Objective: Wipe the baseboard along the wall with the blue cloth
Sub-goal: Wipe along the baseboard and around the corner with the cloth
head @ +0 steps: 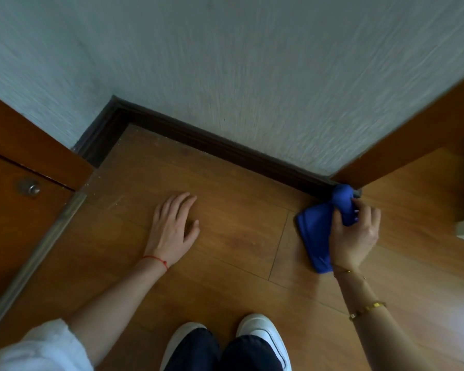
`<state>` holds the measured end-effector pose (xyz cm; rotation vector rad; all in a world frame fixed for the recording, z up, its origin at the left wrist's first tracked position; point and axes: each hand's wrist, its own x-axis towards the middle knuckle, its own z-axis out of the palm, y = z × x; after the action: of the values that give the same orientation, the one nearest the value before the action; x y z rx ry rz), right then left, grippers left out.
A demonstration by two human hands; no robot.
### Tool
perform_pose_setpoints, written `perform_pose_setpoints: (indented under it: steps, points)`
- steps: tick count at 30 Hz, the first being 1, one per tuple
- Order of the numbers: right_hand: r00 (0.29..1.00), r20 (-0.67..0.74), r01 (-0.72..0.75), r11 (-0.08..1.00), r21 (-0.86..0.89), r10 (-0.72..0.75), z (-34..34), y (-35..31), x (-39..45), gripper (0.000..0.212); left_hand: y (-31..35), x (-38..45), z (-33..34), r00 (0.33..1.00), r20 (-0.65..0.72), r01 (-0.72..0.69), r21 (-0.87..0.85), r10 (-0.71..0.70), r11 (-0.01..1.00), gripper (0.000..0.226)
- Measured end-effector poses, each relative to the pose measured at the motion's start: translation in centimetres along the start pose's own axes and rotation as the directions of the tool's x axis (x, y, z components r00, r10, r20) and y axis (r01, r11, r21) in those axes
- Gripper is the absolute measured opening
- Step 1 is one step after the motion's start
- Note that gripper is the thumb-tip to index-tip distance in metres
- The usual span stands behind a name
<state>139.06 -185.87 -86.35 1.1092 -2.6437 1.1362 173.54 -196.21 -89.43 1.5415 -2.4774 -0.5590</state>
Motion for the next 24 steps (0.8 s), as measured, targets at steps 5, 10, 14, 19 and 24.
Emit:
perform_pose_setpoints:
  steps: [5, 10, 14, 19, 24]
  points:
    - [0.981, 0.151, 0.107, 0.988, 0.111, -0.123, -0.1, -2.3, -1.0, 0.032, 1.4, 0.5, -1.2, 1.000, -0.014, -0.021, -0.112, 0.020, 0.993, 0.048]
    - [0.935, 0.265, 0.192, 0.964, 0.185, -0.237, -0.4, -4.8, -1.2, 0.031, 1.4, 1.2, -3.7, 0.998, -0.038, -0.061, -0.153, 0.056, 0.986, 0.032]
    - [0.913, 0.300, 0.220, 0.954, 0.203, -0.275, -0.7, -6.1, -1.7, 0.032, 1.0, 1.6, -5.6, 0.994, -0.069, -0.090, -0.158, 0.080, 0.983, 0.028]
    - [0.884, 0.374, 0.213, 0.954, 0.212, -0.280, -0.4, -7.2, -2.5, 0.033, 0.3, 1.6, -7.0, 0.989, -0.101, -0.123, -0.138, 0.109, 0.983, 0.029]
    - [0.873, 0.401, 0.216, 0.957, 0.194, -0.278, 0.0, -8.2, -2.2, 0.033, -0.2, 1.7, -8.4, 0.988, -0.099, -0.128, -0.101, 0.118, 0.987, 0.029]
